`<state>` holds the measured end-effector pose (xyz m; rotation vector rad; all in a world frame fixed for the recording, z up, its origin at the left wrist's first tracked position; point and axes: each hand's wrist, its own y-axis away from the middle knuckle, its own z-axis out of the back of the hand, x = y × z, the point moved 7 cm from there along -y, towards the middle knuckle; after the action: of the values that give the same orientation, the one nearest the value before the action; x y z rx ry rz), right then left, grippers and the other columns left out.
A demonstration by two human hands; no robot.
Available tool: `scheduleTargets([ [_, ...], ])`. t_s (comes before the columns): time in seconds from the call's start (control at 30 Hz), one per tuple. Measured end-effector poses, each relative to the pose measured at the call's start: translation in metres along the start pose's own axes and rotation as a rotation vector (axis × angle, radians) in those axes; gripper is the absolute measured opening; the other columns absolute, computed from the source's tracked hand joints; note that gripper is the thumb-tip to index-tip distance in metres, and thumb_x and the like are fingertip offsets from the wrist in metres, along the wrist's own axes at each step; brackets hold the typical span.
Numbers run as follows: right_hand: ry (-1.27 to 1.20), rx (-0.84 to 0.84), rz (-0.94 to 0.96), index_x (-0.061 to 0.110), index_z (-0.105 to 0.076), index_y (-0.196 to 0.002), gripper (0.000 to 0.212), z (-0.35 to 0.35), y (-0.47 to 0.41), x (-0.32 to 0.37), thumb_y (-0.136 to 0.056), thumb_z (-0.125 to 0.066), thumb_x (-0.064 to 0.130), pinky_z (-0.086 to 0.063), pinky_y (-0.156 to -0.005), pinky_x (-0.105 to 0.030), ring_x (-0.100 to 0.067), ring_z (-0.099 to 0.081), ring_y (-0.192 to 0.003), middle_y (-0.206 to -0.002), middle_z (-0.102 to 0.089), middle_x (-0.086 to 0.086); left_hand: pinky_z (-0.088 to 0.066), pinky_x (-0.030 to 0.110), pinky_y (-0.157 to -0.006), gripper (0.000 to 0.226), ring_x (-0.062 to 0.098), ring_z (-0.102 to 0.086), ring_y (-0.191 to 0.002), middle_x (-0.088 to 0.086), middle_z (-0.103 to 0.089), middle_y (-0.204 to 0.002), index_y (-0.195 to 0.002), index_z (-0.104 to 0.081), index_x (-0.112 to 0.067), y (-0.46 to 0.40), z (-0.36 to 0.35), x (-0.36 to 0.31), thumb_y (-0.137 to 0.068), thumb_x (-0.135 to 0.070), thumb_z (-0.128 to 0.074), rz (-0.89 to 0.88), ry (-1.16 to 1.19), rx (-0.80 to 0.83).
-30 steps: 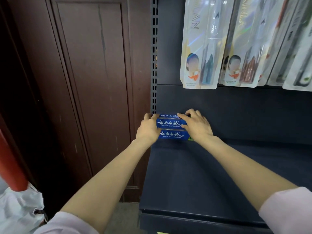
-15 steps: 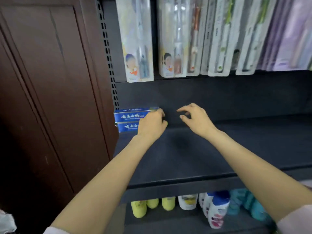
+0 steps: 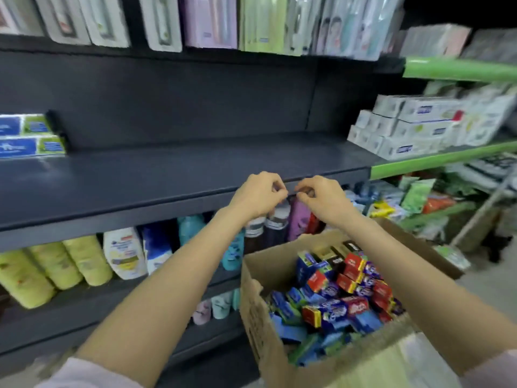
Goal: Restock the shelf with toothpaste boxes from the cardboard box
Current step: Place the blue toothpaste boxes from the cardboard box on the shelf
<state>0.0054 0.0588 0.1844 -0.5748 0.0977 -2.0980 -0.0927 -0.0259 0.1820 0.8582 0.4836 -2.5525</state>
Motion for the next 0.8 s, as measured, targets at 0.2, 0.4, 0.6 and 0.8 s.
scheduleTargets([
  [0.2,0.034,0.225,-0.129,0.008,-0.068,-0.108,0.025,-0.024,0.030,-0.124,-0.090,-0.053,0.011,-0.044,-0.089,-0.032,-0.030,-0.060,-0.110,-0.116,-0.067,-0.014,-0.055,0.039,-0.080,0.023,0.034,-0.068,-0.088,0.022,-0.071,-0.096,-0.093,-0.070,0.002,-0.030,-0.126,-0.006,-0.087,-0.008,-0.049,0.137,-0.077,0.161],
  [0.4,0.111,0.425,-0.186,0.016,-0.057,-0.125,0.033,-0.090,0.033,-0.191,-0.093,-0.048,0.015,-0.047,-0.096,-0.041,-0.032,-0.057,-0.113,-0.124,-0.062,-0.014,-0.047,0.035,-0.096,0.036,0.028,-0.060,-0.112,0.009,-0.063,-0.124,-0.128,-0.056,-0.020,-0.051,-0.220,0.032,-0.093,-0.014,-0.051,0.119,-0.286,0.423],
  [0.6,0.337,0.639,-0.048,0.020,-0.047,-0.134,0.053,-0.160,0.022,-0.219,-0.083,-0.062,0.011,-0.042,-0.102,-0.040,-0.029,-0.043,-0.126,-0.139,-0.042,-0.007,-0.039,0.034,-0.103,0.057,0.028,-0.050,-0.122,0.009,-0.048,-0.138,-0.146,-0.033,-0.013,-0.047,-0.281,0.061,-0.092,-0.006,-0.051,0.078,-0.436,0.627],
  [0.8,0.541,0.632,0.046,0.021,-0.051,-0.130,0.052,-0.193,0.016,-0.222,-0.081,-0.069,0.016,-0.035,-0.106,-0.040,-0.023,-0.029,-0.135,-0.138,-0.038,-0.006,-0.046,0.041,-0.093,0.058,0.035,-0.053,-0.114,0.009,-0.021,-0.149,-0.142,-0.037,-0.009,-0.054,-0.302,0.061,-0.088,0.008,-0.049,-0.017,-0.594,0.630],
])
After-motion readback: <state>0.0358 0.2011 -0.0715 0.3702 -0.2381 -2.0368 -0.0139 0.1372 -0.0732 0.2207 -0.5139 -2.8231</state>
